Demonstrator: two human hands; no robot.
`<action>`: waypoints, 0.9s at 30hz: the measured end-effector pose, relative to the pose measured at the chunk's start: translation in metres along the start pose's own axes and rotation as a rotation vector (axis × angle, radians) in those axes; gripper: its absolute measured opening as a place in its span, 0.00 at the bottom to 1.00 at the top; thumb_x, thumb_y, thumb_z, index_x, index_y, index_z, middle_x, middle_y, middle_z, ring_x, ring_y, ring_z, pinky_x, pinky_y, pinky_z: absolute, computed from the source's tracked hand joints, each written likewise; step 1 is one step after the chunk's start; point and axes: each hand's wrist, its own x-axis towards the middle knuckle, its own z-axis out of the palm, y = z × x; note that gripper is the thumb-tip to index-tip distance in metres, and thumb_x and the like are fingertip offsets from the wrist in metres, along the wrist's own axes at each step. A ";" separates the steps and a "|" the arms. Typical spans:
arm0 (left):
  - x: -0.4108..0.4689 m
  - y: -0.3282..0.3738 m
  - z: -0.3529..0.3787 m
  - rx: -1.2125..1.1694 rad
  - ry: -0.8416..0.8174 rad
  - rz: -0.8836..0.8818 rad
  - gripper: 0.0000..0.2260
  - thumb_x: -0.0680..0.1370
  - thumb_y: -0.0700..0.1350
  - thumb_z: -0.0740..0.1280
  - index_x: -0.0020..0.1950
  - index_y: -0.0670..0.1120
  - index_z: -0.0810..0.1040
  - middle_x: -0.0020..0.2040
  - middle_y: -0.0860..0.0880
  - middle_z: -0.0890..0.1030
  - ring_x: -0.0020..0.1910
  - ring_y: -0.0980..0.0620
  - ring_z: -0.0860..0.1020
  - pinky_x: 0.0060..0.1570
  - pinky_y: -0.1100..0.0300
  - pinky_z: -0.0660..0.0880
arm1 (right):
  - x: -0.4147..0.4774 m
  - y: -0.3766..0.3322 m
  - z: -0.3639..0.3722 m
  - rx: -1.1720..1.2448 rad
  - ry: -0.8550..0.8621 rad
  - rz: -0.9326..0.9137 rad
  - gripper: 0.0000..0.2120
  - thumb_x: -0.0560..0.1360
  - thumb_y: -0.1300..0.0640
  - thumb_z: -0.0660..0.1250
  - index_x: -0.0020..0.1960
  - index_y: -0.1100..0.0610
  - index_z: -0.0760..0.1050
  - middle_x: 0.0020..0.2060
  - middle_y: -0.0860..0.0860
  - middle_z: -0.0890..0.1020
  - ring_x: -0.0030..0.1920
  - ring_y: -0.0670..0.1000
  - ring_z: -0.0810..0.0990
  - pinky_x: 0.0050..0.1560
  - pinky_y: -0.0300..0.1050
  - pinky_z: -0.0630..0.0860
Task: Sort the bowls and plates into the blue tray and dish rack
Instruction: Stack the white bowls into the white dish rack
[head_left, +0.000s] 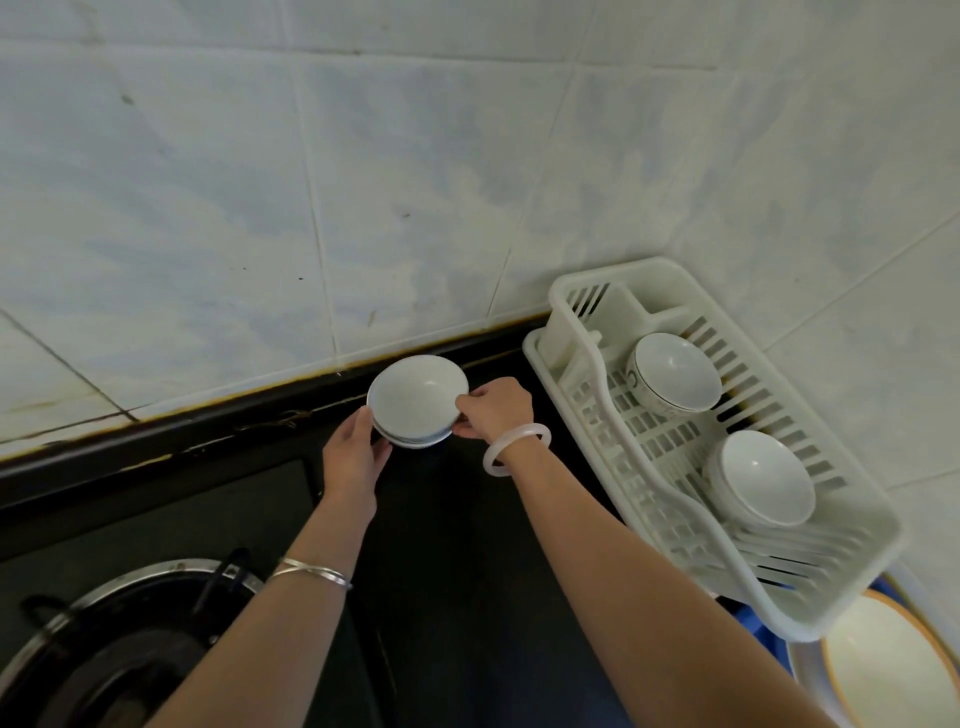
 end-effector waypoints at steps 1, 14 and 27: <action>0.000 0.000 0.000 0.005 -0.001 -0.001 0.14 0.79 0.44 0.62 0.65 0.44 0.73 0.57 0.47 0.76 0.55 0.49 0.75 0.57 0.57 0.73 | 0.000 0.000 0.000 -0.010 0.003 0.000 0.08 0.73 0.62 0.66 0.47 0.67 0.79 0.38 0.61 0.85 0.38 0.56 0.86 0.46 0.51 0.83; 0.002 0.015 0.004 0.094 -0.060 -0.033 0.15 0.79 0.39 0.59 0.64 0.49 0.74 0.55 0.48 0.75 0.55 0.47 0.75 0.52 0.54 0.74 | 0.005 0.005 0.008 0.170 -0.233 0.167 0.26 0.75 0.66 0.61 0.71 0.52 0.65 0.61 0.58 0.74 0.56 0.58 0.77 0.45 0.49 0.80; -0.055 0.043 0.050 0.274 -0.370 0.107 0.15 0.77 0.40 0.61 0.62 0.51 0.75 0.54 0.50 0.80 0.52 0.51 0.78 0.40 0.61 0.75 | -0.053 0.003 -0.073 0.568 -0.107 0.037 0.18 0.73 0.71 0.63 0.57 0.54 0.72 0.54 0.54 0.77 0.52 0.54 0.79 0.42 0.43 0.80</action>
